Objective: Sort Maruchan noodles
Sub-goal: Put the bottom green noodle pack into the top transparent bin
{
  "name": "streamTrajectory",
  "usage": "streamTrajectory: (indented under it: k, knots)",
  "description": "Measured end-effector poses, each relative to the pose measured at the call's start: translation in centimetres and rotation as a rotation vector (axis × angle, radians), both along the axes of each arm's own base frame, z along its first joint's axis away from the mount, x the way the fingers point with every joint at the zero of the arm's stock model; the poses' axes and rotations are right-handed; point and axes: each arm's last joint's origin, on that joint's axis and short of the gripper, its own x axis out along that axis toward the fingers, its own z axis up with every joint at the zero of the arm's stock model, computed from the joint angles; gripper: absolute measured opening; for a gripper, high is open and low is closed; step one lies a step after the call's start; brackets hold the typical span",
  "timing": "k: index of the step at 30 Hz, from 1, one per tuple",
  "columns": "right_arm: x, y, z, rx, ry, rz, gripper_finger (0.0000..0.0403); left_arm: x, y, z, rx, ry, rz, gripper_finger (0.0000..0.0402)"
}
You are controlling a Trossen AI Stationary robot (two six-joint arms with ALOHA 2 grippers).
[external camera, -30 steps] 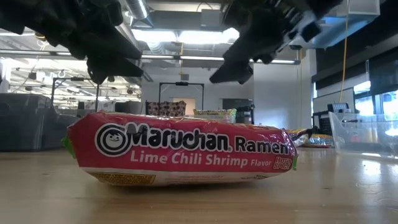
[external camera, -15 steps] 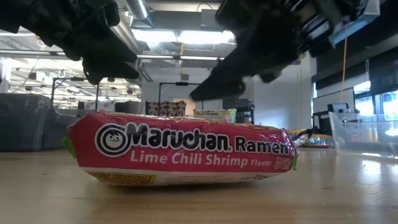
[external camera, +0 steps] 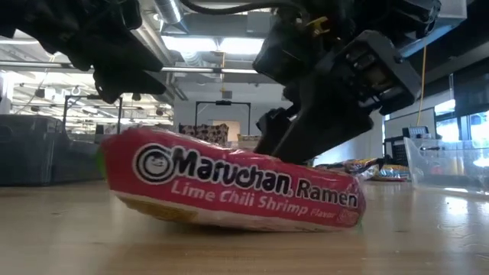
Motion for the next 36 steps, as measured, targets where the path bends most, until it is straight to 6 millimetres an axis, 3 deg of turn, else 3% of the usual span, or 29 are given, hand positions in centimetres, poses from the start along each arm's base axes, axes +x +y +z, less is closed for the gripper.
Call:
streamTrajectory:
  k: [6, 15, 22, 28, 36]
  knots:
    - [-0.3, -0.7, 0.3, -0.109, 0.033, -0.092, 0.0264, 0.0, 0.0, 0.0, -0.013, -0.003, 0.013, 0.0192]
    - [-3.2, -4.5, 3.9, -0.407, 0.168, -0.364, 0.0264, 0.1, 0.2, 0.0, -0.006, -0.007, 0.038, 0.0192]
    - [-4.7, -6.0, 6.5, -0.356, 0.189, -0.439, 0.0264, 0.6, 0.0, -0.3, -0.006, -0.031, 0.063, 0.0192]
    - [-5.5, -6.3, 4.7, -0.241, 0.189, -0.403, 0.0264, 2.3, 0.1, -2.4, -0.010, -0.031, 0.096, 0.0192]
    - [-7.2, -8.9, 1.8, -0.001, 0.227, -0.518, 0.0264, 5.8, 0.2, -5.1, -0.014, 0.051, 0.114, 0.0192]
